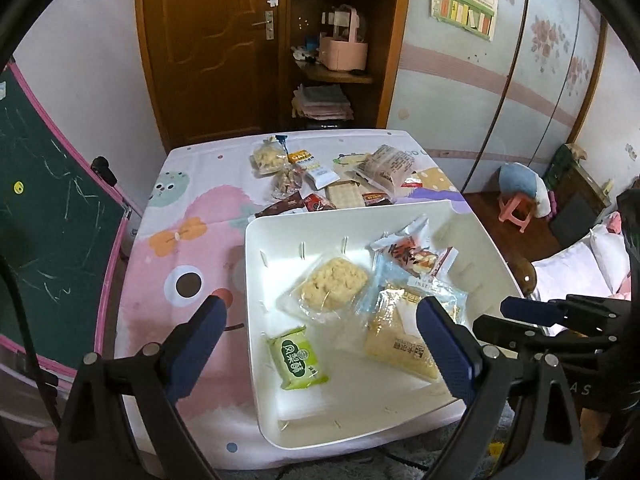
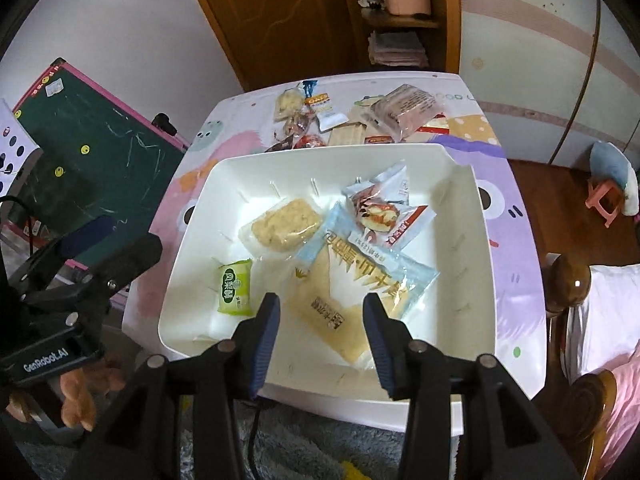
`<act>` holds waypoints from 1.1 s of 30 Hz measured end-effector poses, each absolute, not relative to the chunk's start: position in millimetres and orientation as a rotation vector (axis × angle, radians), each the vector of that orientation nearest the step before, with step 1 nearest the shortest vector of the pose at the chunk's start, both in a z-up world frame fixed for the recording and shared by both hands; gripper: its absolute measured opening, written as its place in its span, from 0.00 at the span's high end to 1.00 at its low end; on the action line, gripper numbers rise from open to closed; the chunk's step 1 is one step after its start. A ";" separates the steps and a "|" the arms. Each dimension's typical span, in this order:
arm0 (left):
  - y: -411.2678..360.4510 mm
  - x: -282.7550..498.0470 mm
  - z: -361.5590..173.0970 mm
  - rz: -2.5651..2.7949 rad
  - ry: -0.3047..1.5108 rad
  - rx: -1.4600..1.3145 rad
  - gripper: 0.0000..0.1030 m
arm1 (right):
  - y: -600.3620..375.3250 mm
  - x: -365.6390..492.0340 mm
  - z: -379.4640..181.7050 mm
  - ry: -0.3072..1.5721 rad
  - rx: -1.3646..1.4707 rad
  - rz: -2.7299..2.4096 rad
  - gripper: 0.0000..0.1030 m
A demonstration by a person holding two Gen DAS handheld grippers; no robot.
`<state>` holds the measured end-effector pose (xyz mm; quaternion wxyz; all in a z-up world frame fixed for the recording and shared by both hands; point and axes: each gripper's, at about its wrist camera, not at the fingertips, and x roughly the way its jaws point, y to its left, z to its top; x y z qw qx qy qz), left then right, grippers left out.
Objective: Organize snacks
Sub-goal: 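Move both tools back over the remaining snacks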
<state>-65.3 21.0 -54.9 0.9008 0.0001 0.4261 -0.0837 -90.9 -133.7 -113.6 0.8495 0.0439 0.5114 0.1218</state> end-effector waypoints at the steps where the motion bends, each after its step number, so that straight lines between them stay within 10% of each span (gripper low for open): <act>1: 21.1 -65.4 -54.4 -0.177 0.879 0.002 0.07 | -134.2 -90.6 -113.5 1.075 0.092 0.255 0.58; 19: 13.6 -55.5 -55.2 -0.181 0.901 0.033 0.09 | -134.3 -86.6 -116.0 1.076 0.098 0.260 0.58; 33: 33.7 -7.1 52.7 -0.149 0.739 0.188 0.09 | -158.8 -42.0 -26.5 0.867 0.007 0.218 0.58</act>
